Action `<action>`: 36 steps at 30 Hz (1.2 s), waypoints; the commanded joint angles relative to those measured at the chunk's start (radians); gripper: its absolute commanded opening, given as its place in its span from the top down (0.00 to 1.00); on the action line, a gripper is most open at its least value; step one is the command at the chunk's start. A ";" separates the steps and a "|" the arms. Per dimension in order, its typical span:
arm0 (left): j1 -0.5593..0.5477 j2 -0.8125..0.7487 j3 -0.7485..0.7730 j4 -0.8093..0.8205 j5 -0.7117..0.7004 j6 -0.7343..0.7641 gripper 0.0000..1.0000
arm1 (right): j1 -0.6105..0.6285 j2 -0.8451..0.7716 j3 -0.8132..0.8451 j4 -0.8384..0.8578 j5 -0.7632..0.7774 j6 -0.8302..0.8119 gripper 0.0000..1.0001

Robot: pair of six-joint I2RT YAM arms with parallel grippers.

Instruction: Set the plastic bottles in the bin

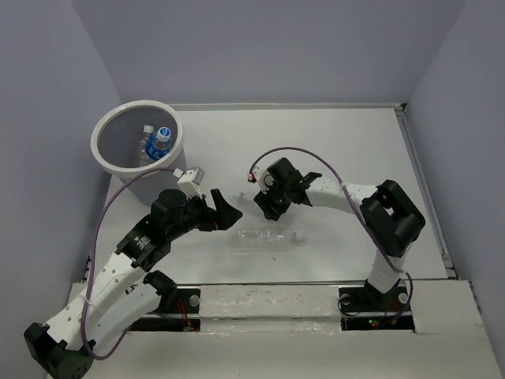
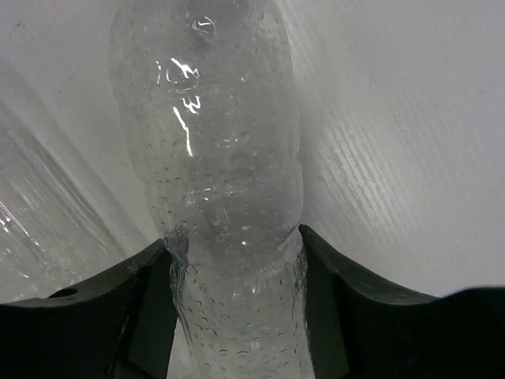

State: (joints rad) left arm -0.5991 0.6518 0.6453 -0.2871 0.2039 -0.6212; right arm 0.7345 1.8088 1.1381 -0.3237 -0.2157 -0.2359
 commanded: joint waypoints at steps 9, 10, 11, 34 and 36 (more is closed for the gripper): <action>-0.286 0.291 0.189 0.022 -0.193 0.250 0.01 | -0.101 -0.337 -0.050 0.132 0.254 0.187 0.58; -0.306 0.310 0.198 0.026 -0.248 0.274 0.01 | -0.119 -0.367 -0.063 0.133 0.274 0.235 0.58; -0.344 0.342 0.214 0.041 -0.250 0.306 0.01 | -0.153 -0.399 -0.078 0.137 0.288 0.278 0.59; -0.484 1.011 0.395 0.005 -0.264 0.718 0.23 | -0.204 -1.016 -0.371 0.173 0.197 0.520 0.62; -0.485 1.017 0.392 0.014 -0.267 0.710 0.30 | -0.204 -1.042 -0.376 0.175 0.200 0.515 0.62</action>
State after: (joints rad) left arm -1.0767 1.6295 0.9958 -0.2314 -0.0410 0.0563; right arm 0.5251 0.8104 0.7765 -0.2005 0.0151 0.2668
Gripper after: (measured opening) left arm 0.774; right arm 0.618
